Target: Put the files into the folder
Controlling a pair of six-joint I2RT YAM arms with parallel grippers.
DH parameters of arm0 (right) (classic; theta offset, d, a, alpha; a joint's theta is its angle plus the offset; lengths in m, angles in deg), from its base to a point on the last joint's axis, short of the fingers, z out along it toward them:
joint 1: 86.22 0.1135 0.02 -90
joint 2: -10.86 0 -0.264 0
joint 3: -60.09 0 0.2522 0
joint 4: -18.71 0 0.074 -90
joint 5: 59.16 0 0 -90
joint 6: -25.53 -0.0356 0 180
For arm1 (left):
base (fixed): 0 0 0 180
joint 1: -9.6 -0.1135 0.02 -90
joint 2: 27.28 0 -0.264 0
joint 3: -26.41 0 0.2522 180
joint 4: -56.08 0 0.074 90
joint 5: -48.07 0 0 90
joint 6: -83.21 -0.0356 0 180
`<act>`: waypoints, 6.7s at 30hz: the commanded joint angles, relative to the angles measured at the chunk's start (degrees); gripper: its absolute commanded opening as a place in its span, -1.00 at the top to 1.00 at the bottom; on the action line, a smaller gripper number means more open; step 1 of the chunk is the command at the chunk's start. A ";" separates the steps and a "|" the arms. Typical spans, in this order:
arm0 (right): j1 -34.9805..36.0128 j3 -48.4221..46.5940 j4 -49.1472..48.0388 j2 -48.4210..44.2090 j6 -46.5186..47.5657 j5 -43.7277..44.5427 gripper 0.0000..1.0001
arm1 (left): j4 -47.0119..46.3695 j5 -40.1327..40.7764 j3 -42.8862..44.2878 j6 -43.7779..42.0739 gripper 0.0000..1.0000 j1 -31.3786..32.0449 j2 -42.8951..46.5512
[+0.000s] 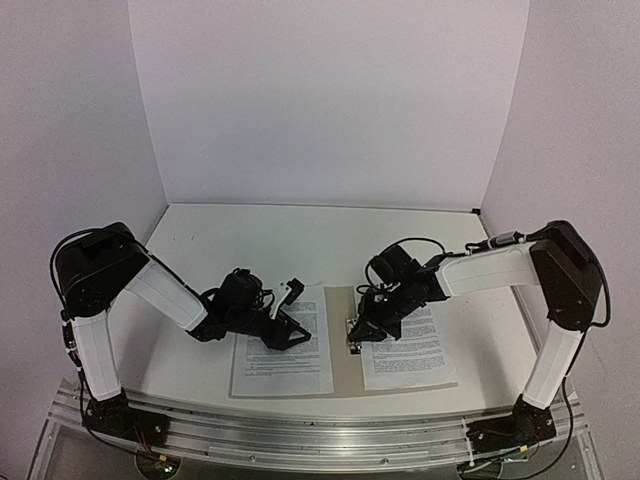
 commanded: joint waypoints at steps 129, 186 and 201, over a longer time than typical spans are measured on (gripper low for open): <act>-1.90 12.48 13.98 13.14 7.42 20.39 1.00 | 0.25 0.50 -2.87 0.76 -0.05 -2.77 -2.07; -2.32 13.48 -7.35 4.26 7.15 4.13 0.84 | 0.67 0.29 -2.65 0.68 -0.04 -2.71 -1.69; -2.34 4.98 4.35 -0.46 10.73 9.99 0.39 | 0.50 0.11 -2.90 0.81 -0.05 -2.47 -0.66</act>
